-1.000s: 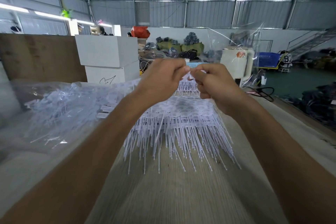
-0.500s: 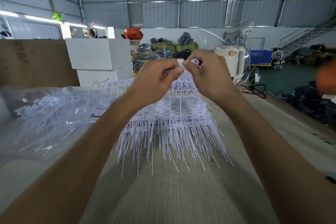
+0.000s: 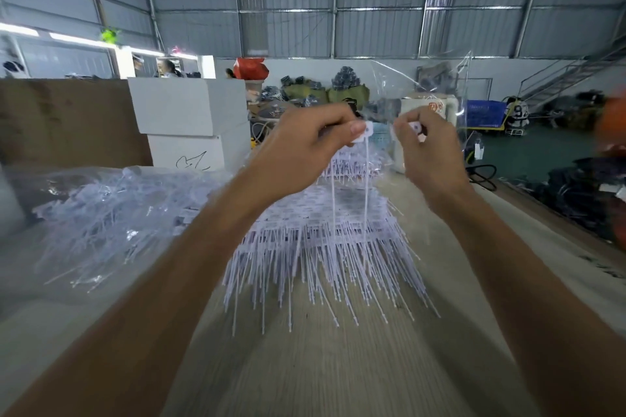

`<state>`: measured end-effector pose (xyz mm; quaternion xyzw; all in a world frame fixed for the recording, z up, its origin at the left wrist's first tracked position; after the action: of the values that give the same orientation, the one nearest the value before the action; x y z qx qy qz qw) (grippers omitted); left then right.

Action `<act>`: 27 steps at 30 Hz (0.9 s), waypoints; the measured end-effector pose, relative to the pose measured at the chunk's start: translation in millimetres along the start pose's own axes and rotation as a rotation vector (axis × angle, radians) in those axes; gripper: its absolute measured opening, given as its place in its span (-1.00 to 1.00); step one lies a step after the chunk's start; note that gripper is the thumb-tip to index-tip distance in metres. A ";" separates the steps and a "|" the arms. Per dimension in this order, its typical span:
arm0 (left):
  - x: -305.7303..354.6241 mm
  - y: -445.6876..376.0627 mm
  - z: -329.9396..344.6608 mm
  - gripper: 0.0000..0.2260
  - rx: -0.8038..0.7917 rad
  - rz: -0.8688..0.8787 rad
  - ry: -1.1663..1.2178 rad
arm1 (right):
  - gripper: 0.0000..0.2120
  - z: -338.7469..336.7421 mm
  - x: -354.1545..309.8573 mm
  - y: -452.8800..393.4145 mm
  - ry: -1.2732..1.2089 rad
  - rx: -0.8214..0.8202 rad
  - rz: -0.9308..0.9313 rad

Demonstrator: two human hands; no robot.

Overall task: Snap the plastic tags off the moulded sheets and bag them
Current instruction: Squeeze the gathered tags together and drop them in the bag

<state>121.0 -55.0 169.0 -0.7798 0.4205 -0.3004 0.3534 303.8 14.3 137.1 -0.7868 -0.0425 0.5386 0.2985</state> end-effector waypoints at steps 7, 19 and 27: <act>-23.3 10.6 15.7 -0.79 -0.185 -0.143 -0.034 | -0.75 -3.9 -30.1 5.3 -0.252 -0.235 -0.035; -33.6 12.4 7.5 -0.78 -0.125 -0.158 -0.011 | -0.66 -4.8 -45.9 11.9 -0.325 -0.190 -0.105; -33.0 11.8 5.3 -0.78 -0.068 -0.124 -0.005 | -0.80 -10.2 -51.7 15.0 -0.429 -0.199 -0.176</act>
<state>104.4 -29.4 150.9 -0.8165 0.3804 -0.3055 0.3085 287.4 -22.5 174.4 -0.6732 -0.2262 0.6583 0.2495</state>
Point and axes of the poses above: each hand's wrist, its own y-axis away from the middle knuckle, its own z-axis out of the palm, x = y × z, the point moved 7 cm from there along -y, towards the middle knuckle, and after that the axes turned 10 degrees about z, right-handed, at the moved point
